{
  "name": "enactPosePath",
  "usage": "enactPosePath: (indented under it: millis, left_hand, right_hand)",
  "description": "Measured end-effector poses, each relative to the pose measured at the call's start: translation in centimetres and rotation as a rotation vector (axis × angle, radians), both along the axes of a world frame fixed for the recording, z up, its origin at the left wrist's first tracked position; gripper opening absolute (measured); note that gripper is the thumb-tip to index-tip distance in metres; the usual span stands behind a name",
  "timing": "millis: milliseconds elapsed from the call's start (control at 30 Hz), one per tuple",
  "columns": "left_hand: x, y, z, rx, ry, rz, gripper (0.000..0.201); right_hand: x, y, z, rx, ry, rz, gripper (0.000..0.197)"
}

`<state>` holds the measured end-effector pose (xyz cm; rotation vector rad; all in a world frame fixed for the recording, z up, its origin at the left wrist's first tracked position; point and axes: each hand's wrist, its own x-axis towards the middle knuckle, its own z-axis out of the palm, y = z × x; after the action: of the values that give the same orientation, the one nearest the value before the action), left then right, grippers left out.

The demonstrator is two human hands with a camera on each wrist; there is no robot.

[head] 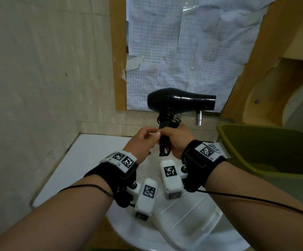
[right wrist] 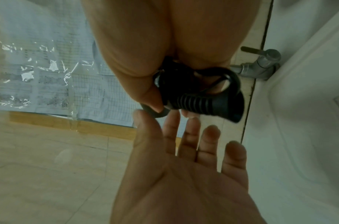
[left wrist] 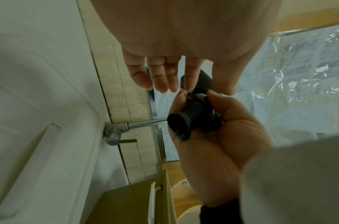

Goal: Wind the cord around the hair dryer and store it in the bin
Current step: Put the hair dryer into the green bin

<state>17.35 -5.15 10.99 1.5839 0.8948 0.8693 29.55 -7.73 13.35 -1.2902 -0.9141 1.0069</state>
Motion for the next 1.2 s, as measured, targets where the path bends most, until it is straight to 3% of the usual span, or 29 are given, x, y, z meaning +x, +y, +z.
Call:
enactPosePath:
  millis: [233, 400, 567, 667, 933, 1033, 1200]
  left_hand:
    - [2.3, 1.2, 1.3, -0.039, -0.104, 0.071, 0.020]
    - [5.9, 0.7, 2.6, -0.022, -0.142, 0.068, 0.021]
    - [10.3, -0.9, 4.6, 0.067, -0.136, 0.022, 0.011]
    - [13.7, -2.1, 5.4, 0.097, -0.165, -0.001, 0.016]
    - [23.6, -4.5, 5.6, 0.148, -0.123, 0.012, 0.031]
    - [26.9, -5.0, 5.0, 0.117, -0.095, 0.038, 0.042]
    - [31.0, -5.3, 3.8, 0.074, 0.032, 0.009, 0.043]
  right_hand:
    - [2.8, -1.8, 1.0, 0.009, -0.065, -0.039, 0.031]
    - [7.0, -4.2, 1.9, 0.024, -0.119, -0.111, 0.033]
    - [13.4, -7.6, 4.0, 0.035, -0.208, -0.102, 0.064]
    - [18.2, -9.9, 4.8, 0.030, -0.298, -0.099, 0.076]
    - [31.9, -14.9, 6.8, -0.168, -0.550, -0.041, 0.072]
    - [36.0, -16.1, 6.8, -0.262, -0.612, 0.041, 0.070]
    - [40.8, -15.2, 5.9, -0.548, -0.737, 0.214, 0.064]
